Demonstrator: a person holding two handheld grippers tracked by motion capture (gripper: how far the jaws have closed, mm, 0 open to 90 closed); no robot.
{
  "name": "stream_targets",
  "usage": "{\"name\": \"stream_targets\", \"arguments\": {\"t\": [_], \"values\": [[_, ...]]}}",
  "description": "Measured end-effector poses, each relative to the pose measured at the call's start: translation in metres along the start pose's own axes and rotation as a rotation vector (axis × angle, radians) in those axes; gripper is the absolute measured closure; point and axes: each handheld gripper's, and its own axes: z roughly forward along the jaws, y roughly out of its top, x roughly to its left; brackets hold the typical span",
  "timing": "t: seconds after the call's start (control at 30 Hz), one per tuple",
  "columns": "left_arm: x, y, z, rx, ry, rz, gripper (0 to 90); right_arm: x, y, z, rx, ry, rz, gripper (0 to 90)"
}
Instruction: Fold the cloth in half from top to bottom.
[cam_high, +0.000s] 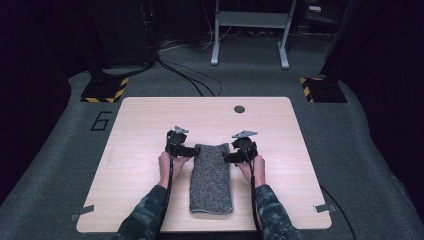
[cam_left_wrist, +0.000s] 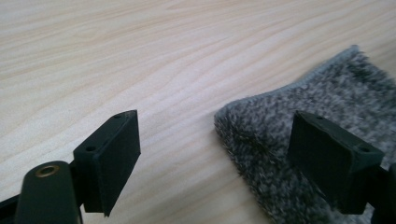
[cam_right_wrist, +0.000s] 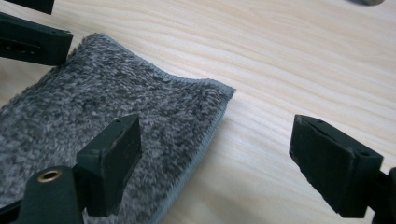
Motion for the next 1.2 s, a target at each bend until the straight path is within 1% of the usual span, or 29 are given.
{"name": "stream_targets", "arguments": {"t": [0.03,0.07,0.1,0.13,0.17,0.2,0.23,0.27,0.3,0.33,0.43,0.47,0.53,0.57,0.6,0.63,0.77,0.8,0.83,0.9,1.03,1.07,1.1,1.13,1.2], "values": [[0.0,0.0,0.002,0.002,0.005,-0.007,17.4,0.0,0.001,0.003,0.0,-0.007,0.009,19.1],[0.001,0.0,0.004,0.018,0.008,0.006,18.3,-0.001,0.003,0.007,0.005,-0.012,0.013,19.9],[0.001,0.0,0.005,0.022,0.008,0.004,19.6,-0.002,0.005,0.011,0.003,-0.012,0.018,23.4],[0.001,0.0,0.007,0.032,0.008,0.004,20.1,-0.002,0.005,0.014,-0.009,-0.023,0.011,26.9],[0.001,0.0,0.008,0.038,0.012,0.007,20.8,-0.002,0.006,0.018,0.003,-0.024,0.019,28.5],[0.001,0.0,0.009,0.037,0.014,0.006,21.9,-0.003,0.007,0.024,0.01,-0.014,0.025,30.6],[0.0,0.0,0.01,0.045,0.012,0.011,22.6,-0.003,0.007,0.026,0.019,-0.013,0.024,31.5],[0.0,-0.001,0.011,0.044,0.018,0.016,23.8,-0.004,0.007,0.03,0.023,-0.021,0.022,32.5],[0.0,-0.001,0.011,0.05,0.014,0.017,25.1,-0.003,0.007,0.033,0.027,-0.016,0.03,33.4],[-0.001,-0.001,0.012,0.049,0.015,0.019,25.8,-0.003,0.007,0.035,0.029,-0.017,0.027,34.8],[-0.002,-0.002,0.014,0.054,0.015,0.026,30.4,-0.002,0.008,0.039,0.037,-0.034,0.026,41.2],[-0.003,-0.002,0.014,0.058,0.009,0.027,32.3,-0.001,0.008,0.04,0.041,-0.034,0.029,43.6],[-0.005,-0.004,0.016,0.067,0.008,0.037,38.1,0.0,0.007,0.042,0.049,-0.033,0.018,46.6],[-0.004,-0.004,0.016,0.066,0.012,0.059,39.6,0.001,0.007,0.043,0.055,-0.034,0.019,48.0],[-0.006,-0.005,0.016,0.061,0.013,0.053,40.8,0.001,0.007,0.043,0.056,-0.034,0.013,49.0],[-0.007,-0.006,0.016,0.055,0.012,0.056,42.6,0.002,0.006,0.044,0.061,-0.029,0.019,50.1],[-0.012,-0.008,0.015,0.05,0.02,0.091,48.0,0.0,0.005,0.045,0.054,-0.006,0.01,53.1],[-0.013,-0.009,0.015,0.049,0.019,0.108,50.6,0.0,0.004,0.045,0.054,-0.008,0.005,54.1],[-0.014,-0.009,0.015,0.043,0.021,0.112,53.1,0.0,0.005,0.045,0.056,0.001,-0.004,56.5],[-0.016,-0.011,0.015,0.033,0.016,0.131,57.5,0.001,0.004,0.045,0.056,0.01,-0.01,60.0],[-0.016,-0.015,0.014,0.004,0.007,0.13,63.1,0.005,0.004,0.044,0.051,0.004,0.001,68.7],[-0.017,-0.016,0.015,-0.003,0.008,0.122,64.6,0.007,0.003,0.044,0.053,0.006,0.01,69.6],[-0.017,-0.015,0.014,0.011,0.002,0.135,66.9,0.007,0.003,0.044,0.047,0.001,0.007,70.9],[-0.019,-0.015,0.015,0.002,0.0,0.124,69.6,0.008,0.003,0.044,0.046,-0.002,0.006,72.4],[-0.019,-0.014,0.015,0.007,-0.007,0.127,73.0,0.009,0.002,0.043,0.045,0.001,0.007,76.1]]}}
